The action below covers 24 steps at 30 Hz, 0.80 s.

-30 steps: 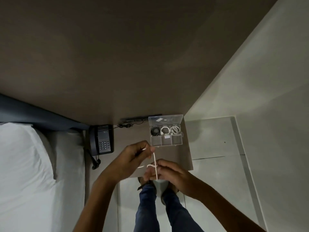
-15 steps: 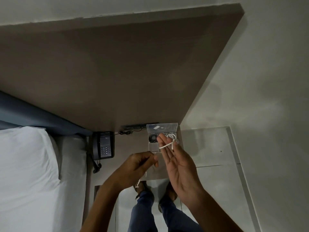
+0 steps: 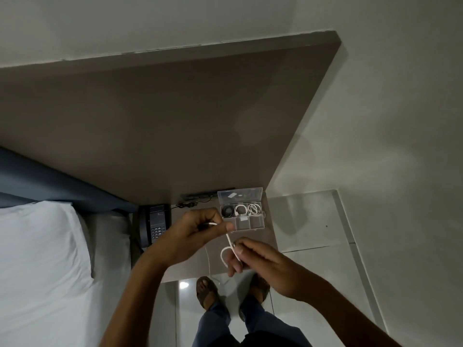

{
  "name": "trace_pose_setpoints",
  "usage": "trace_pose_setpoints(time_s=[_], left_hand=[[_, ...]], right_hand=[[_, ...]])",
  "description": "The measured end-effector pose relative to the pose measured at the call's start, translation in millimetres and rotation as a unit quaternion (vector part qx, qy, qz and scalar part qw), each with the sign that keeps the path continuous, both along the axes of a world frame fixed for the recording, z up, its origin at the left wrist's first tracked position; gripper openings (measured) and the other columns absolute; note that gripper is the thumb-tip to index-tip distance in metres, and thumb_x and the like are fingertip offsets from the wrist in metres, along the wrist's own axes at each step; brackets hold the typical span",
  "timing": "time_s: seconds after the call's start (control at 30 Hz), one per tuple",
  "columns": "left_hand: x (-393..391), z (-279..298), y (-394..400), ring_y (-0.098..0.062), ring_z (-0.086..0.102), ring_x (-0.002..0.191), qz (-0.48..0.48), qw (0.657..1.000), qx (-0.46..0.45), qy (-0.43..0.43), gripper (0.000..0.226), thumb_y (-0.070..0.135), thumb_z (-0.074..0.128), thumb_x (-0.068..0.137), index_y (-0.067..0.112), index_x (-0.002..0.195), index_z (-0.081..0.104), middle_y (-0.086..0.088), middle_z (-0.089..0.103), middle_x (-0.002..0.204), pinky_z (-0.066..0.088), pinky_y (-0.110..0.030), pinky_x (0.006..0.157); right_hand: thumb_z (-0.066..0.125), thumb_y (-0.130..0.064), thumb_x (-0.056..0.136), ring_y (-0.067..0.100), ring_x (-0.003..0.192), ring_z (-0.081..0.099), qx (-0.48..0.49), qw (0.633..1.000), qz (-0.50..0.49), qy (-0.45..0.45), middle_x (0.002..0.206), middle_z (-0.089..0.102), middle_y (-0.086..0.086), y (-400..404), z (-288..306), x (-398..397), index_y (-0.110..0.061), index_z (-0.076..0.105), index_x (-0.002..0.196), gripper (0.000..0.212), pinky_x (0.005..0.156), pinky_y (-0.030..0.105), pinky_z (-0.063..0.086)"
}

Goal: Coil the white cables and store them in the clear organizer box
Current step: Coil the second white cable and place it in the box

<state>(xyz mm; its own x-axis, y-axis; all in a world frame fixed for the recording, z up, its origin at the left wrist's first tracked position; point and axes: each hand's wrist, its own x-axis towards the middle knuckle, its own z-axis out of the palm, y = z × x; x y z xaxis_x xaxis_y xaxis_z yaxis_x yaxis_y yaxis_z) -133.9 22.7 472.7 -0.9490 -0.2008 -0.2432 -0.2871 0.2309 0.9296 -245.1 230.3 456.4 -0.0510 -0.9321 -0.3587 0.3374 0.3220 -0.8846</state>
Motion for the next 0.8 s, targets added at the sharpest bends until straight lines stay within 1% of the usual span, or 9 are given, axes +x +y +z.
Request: trace_pose_setpoints(time_s=[0.07,0.13,0.23,0.37,0.47,0.5,0.57,0.7,0.8], left_hand=[[-0.3,1.5,3.0,-0.039,0.052,0.070,0.016,0.999,0.035,0.016,0.043,0.041,0.063,0.099,0.001,0.082,0.062,-0.020,0.053,0.074,0.048,-0.029,0.067],[-0.4,2.4,8.7,-0.034,0.049,0.067,0.037,0.997,0.068,0.027,0.051,0.042,0.057,0.101,-0.005,0.082,0.058,-0.023,0.050,0.073,0.046,-0.027,0.068],[2.4,1.0,13.7,-0.021,0.049,0.066,0.038,0.997,0.068,0.016,0.053,0.045,0.047,0.104,-0.002,0.084,0.061,-0.018,0.052,0.073,0.044,-0.023,0.067],[6.7,-0.7,16.4,-0.009,0.043,0.055,-0.008,1.000,0.016,-0.007,0.048,0.046,0.041,0.106,0.011,0.088,0.068,0.000,0.043,0.061,0.042,-0.021,0.060],[8.2,3.4,7.9,-0.022,0.044,0.056,-0.021,1.000,-0.018,-0.008,0.041,0.044,0.044,0.106,0.016,0.090,0.069,-0.014,0.043,0.064,0.043,-0.034,0.059],[6.8,7.1,3.8,-0.027,0.046,0.057,-0.024,0.999,-0.025,-0.005,0.038,0.041,0.046,0.107,0.015,0.090,0.068,-0.016,0.046,0.065,0.044,-0.036,0.059],[4.0,15.0,-5.8,-0.028,0.050,0.059,-0.035,0.999,-0.040,0.000,0.033,0.033,0.051,0.108,0.013,0.087,0.067,-0.013,0.052,0.067,0.046,-0.035,0.058],[1.0,26.9,-27.8,-0.005,0.045,0.051,-0.026,0.997,-0.063,0.025,0.033,0.034,0.062,0.103,0.028,0.070,0.063,0.011,0.049,0.057,0.041,-0.017,0.055],[1.4,30.2,-32.7,-0.014,0.042,0.052,-0.006,0.998,-0.044,0.038,0.038,0.038,0.064,0.100,0.025,0.066,0.057,0.007,0.043,0.057,0.041,-0.027,0.056]], right_hand=[[0.045,-0.025,0.112,0.018,0.094,0.068,0.003,0.976,-0.033,-0.216,0.085,0.057,0.000,-6.3,8.0,0.7,-0.010,0.068,0.110,0.027,0.097,0.028,0.055],[0.064,-0.016,0.102,0.023,0.084,0.070,0.001,0.900,-0.110,-0.421,0.086,0.053,0.007,-14.1,16.5,1.2,0.001,0.070,0.106,0.018,0.088,0.033,0.061],[0.070,-0.009,0.094,0.034,0.097,0.078,-0.065,0.811,-0.258,-0.522,0.099,0.068,0.019,-23.1,20.0,-0.2,0.006,0.070,0.112,0.023,0.091,0.043,0.066],[0.041,-0.017,0.113,0.034,0.146,0.054,-0.124,0.819,-0.372,-0.419,0.153,0.058,0.022,-42.3,19.4,-1.3,0.002,0.045,0.152,0.044,0.124,0.044,0.040],[0.033,-0.026,0.116,0.011,0.140,0.059,-0.024,0.932,-0.359,0.037,0.149,0.065,0.002,-46.3,16.3,3.0,-0.009,0.054,0.148,0.043,0.120,0.033,0.045],[0.035,-0.029,0.115,0.006,0.126,0.066,0.015,0.926,-0.321,0.198,0.137,0.071,-0.002,-46.8,15.7,6.4,-0.014,0.058,0.143,0.039,0.110,0.031,0.052],[0.041,-0.030,0.113,0.007,0.098,0.069,0.044,0.899,-0.233,0.368,0.112,0.072,0.000,-47.2,11.5,15.6,-0.015,0.060,0.131,0.030,0.090,0.032,0.060],[0.039,-0.026,0.114,0.026,0.098,0.072,0.087,0.923,-0.121,0.354,0.108,0.074,0.011,-42.5,10.8,22.4,-0.008,0.059,0.121,0.028,0.091,0.045,0.060],[0.036,-0.023,0.116,0.014,0.114,0.073,0.052,0.985,-0.084,0.143,0.111,0.077,0.007,-34.9,22.9,20.3,-0.006,0.064,0.113,0.033,0.103,0.019,0.053]])
